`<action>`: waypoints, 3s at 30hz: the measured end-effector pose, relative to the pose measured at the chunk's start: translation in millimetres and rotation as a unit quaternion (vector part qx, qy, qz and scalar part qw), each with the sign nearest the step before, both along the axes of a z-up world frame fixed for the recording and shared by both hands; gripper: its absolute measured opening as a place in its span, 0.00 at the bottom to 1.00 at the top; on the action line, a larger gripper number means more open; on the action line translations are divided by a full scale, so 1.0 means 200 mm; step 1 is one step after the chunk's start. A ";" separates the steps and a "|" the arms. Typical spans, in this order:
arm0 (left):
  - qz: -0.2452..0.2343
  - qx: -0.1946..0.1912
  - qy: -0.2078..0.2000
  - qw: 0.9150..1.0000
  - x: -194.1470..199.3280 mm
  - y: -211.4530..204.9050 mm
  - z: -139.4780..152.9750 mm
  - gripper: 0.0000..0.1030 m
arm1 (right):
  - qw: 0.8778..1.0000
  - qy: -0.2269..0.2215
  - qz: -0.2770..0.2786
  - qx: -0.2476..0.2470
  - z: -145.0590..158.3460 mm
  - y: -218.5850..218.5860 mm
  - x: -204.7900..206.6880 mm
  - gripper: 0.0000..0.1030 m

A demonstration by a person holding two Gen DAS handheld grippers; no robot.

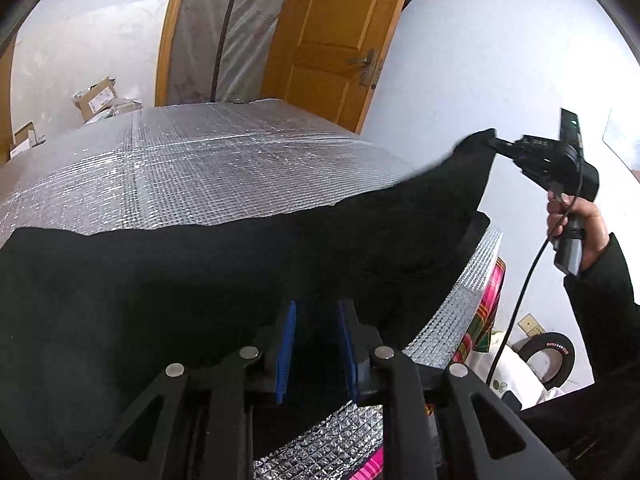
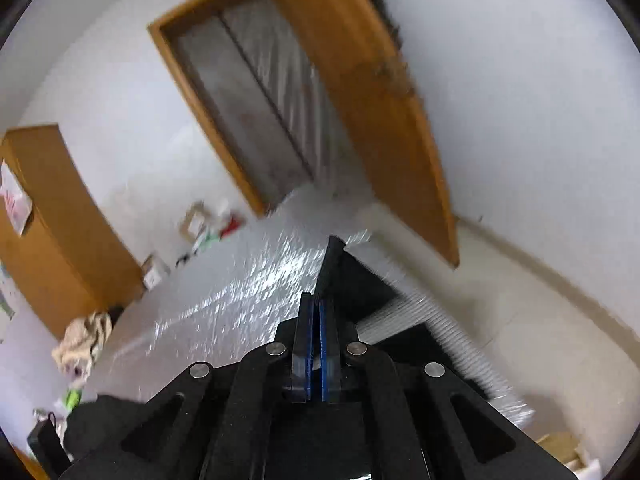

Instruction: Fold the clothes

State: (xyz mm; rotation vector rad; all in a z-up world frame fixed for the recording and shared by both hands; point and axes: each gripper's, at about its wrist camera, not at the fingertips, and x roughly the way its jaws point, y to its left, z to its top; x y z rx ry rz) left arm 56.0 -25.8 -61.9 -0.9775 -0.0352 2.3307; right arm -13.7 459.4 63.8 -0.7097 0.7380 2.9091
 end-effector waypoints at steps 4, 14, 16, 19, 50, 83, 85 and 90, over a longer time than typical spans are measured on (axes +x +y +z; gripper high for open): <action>-0.014 0.002 -0.002 1.000 -0.01 0.03 -0.01 0.21 | 0.998 -0.048 -0.046 -0.021 -0.14 0.13 0.07 0.03; -0.004 0.010 0.024 1.000 0.04 0.03 0.03 0.22 | 0.986 -0.109 -0.088 -0.091 -0.42 0.30 0.14 0.14; 0.020 0.017 0.038 0.999 0.04 -0.01 0.06 0.22 | 0.991 -0.086 -0.076 -0.066 -0.37 0.26 0.16 0.16; 0.055 0.010 0.059 0.997 0.03 -0.05 0.08 0.22 | 0.997 -0.058 0.005 -0.049 -0.32 0.11 0.13 0.20; -0.026 -0.060 0.032 0.997 0.20 0.05 -0.08 0.29 | 0.856 -0.067 0.458 0.229 -0.49 -1.07 0.17 0.32; -0.010 -0.020 -0.014 1.000 0.05 0.09 -0.08 0.06 | 0.933 -0.065 0.317 0.156 -0.47 -0.78 0.11 0.22; -0.025 -0.032 -0.020 0.999 0.08 0.11 -0.12 0.07 | 0.922 -0.074 0.334 0.181 -0.53 -0.83 0.15 0.22; -0.034 -0.018 -0.020 0.999 0.10 0.09 -0.12 0.07 | 0.921 -0.062 0.346 0.168 -0.53 -0.72 0.27 0.22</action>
